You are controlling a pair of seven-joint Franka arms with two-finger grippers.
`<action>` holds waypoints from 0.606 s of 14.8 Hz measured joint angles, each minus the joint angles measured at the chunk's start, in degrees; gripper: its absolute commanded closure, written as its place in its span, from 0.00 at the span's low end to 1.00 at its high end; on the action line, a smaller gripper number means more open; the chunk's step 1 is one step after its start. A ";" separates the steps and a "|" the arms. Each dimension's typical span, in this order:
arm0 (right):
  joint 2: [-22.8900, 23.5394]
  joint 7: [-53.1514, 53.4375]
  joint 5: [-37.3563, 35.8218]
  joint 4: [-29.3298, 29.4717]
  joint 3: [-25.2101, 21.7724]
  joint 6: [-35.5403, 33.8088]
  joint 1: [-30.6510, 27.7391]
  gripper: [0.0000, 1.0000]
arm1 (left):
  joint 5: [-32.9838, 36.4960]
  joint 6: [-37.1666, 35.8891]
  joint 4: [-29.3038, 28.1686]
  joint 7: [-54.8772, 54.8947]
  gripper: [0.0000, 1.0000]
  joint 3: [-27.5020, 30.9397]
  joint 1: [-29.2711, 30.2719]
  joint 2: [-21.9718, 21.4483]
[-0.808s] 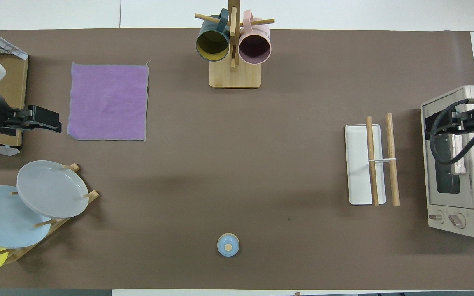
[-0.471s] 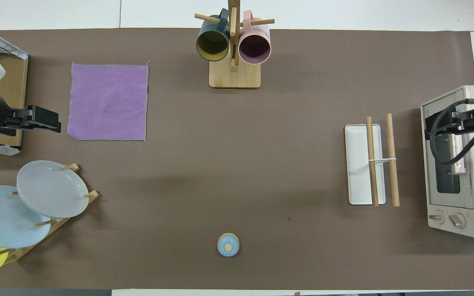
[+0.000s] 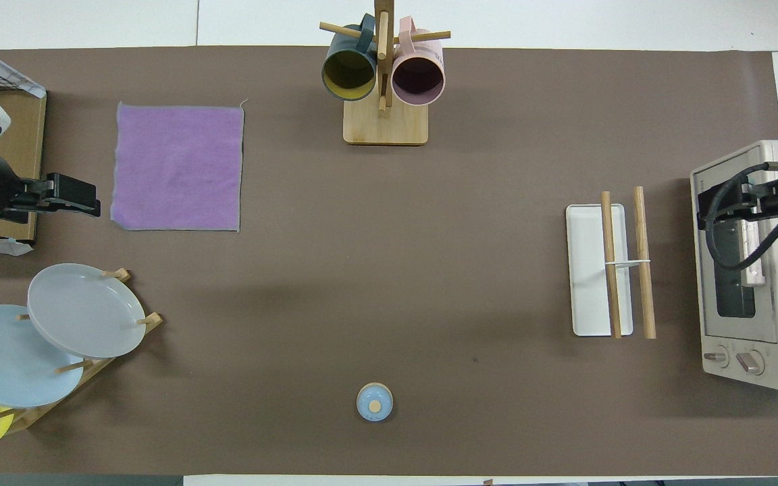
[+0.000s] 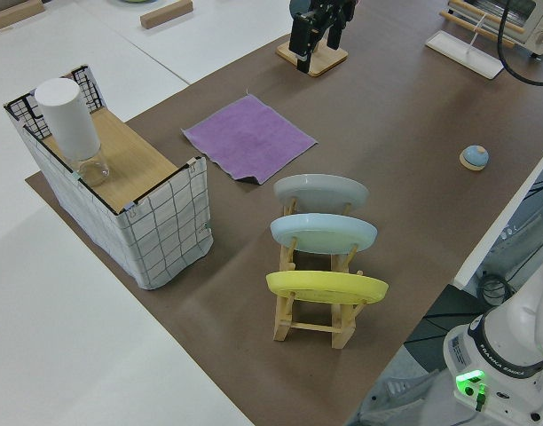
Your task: Fold towel and hang on rack
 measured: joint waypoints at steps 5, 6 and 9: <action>0.00 0.00 0.00 0.00 0.00 0.00 0.00 0.00 | -0.01 18.04 -10.89 0.23 0.00 0.18 5.71 6.27; 0.00 0.00 0.00 0.00 0.00 0.00 0.00 0.00 | -0.01 21.35 -11.71 0.31 0.00 0.21 6.58 9.03; 0.00 0.00 0.00 0.00 0.00 0.00 0.00 0.00 | -0.01 28.59 -12.32 0.36 0.00 0.21 8.09 16.25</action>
